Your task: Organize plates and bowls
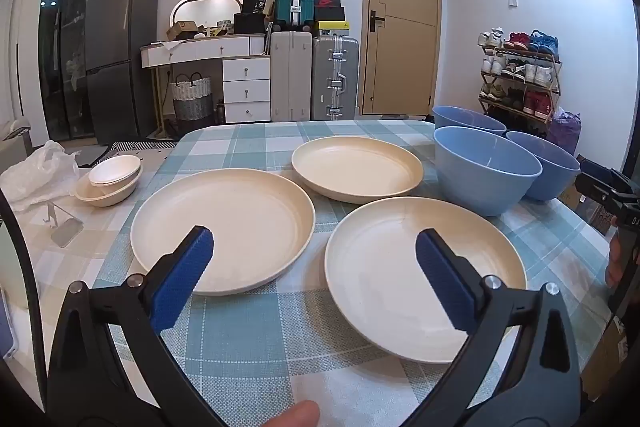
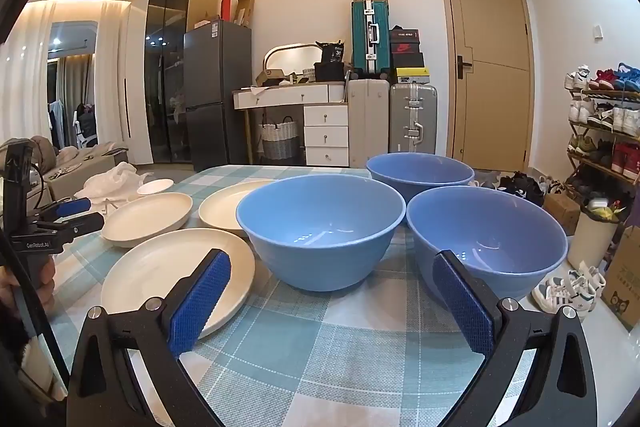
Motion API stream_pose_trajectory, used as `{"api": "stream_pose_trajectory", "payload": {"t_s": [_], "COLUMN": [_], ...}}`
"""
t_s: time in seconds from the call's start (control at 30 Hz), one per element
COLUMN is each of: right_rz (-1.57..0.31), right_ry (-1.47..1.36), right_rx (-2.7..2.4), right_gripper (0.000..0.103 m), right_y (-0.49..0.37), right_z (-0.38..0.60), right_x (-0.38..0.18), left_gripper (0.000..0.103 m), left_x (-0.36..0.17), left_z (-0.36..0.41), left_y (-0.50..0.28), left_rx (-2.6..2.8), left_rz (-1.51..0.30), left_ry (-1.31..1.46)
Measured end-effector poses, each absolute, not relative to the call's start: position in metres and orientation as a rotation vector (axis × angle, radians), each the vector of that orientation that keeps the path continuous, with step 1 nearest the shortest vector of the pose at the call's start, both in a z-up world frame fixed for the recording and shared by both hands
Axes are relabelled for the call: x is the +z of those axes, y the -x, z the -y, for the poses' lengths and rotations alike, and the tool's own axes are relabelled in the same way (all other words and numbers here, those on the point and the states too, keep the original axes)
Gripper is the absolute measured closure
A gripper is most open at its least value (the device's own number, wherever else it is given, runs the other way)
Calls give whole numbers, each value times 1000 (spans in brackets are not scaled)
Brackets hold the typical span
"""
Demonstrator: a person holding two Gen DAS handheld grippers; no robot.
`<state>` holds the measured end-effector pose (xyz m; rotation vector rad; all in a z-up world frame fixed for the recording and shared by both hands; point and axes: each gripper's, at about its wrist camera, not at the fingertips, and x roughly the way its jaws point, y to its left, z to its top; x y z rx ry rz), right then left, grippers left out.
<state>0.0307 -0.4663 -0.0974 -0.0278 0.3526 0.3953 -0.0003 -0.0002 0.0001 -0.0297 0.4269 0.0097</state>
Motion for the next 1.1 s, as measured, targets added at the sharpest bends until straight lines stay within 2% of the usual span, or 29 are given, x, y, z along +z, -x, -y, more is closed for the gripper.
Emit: {"api": "stream_pose_trajectory", "payload": {"t_s": [1.1], "right_rz": [-347], "right_ry": [24], "right_rx": [399], "right_gripper": [0], "right_y": [-32], "right_z": [467], "right_x": [-98], "left_gripper": [2], "left_x": [0], "left_z": [0], "left_y": [0], "left_rx": [6], "left_rz": [-438], "left_ry": [44]}}
